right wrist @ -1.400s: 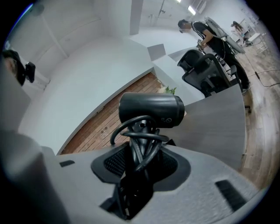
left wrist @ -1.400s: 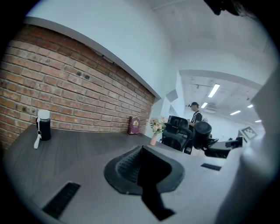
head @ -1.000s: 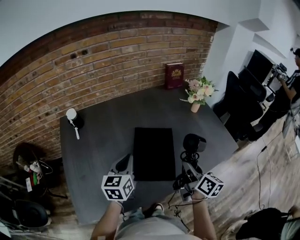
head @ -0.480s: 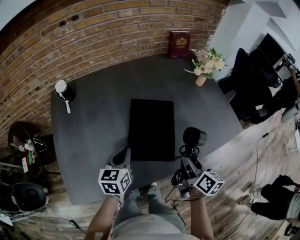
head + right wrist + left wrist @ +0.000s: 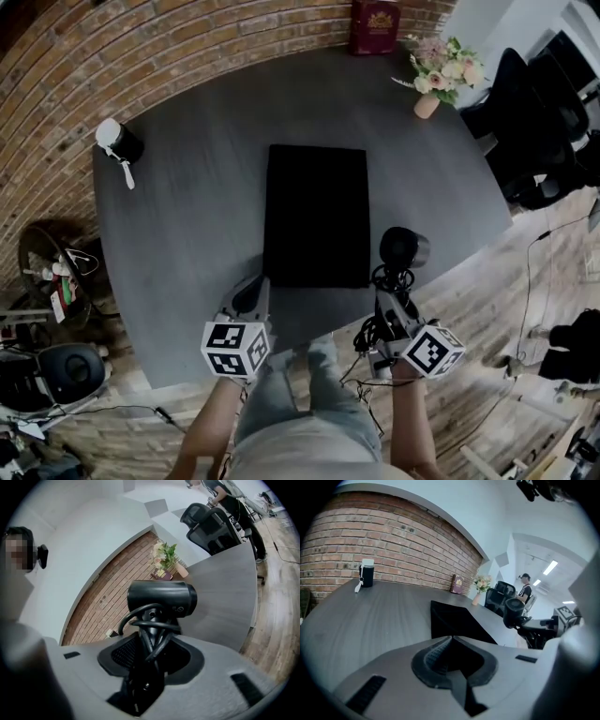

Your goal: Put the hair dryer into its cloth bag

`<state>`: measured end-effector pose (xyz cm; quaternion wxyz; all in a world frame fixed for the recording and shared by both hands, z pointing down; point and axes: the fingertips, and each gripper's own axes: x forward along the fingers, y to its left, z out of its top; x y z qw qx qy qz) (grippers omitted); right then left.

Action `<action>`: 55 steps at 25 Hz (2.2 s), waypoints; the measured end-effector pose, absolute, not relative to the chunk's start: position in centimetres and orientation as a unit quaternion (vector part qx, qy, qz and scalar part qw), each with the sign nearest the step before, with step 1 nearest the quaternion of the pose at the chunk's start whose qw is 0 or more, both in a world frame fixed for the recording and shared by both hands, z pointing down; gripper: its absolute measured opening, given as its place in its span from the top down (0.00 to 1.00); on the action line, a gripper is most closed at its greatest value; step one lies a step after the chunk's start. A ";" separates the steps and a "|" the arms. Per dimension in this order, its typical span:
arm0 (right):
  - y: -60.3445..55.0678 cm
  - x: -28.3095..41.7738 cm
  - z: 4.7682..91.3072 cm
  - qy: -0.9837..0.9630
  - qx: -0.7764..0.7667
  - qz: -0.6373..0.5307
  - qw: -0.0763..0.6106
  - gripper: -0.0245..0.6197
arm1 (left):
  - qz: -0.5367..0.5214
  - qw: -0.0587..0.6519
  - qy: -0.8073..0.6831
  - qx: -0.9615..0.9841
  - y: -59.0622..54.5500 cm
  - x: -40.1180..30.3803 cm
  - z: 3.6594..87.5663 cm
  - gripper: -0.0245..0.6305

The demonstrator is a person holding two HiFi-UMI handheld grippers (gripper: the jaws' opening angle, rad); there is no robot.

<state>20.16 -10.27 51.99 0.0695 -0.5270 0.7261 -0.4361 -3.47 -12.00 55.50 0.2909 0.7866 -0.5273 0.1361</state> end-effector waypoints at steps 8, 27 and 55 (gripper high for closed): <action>-10.3 19.9 52.5 0.714 -0.538 -0.441 0.077 0.72 | 0.183 0.283 -0.468 0.817 -11.7 -3.1 56.3 0.95; -9.5 21.0 52.4 0.684 -0.575 -0.438 0.095 0.72 | 0.390 0.125 -0.214 0.887 -10.5 -0.2 59.1 0.75; -6.4 22.3 52.4 0.656 -0.611 -0.432 0.100 0.72 | 0.461 0.073 -0.123 0.876 -10.6 1.1 62.8 0.88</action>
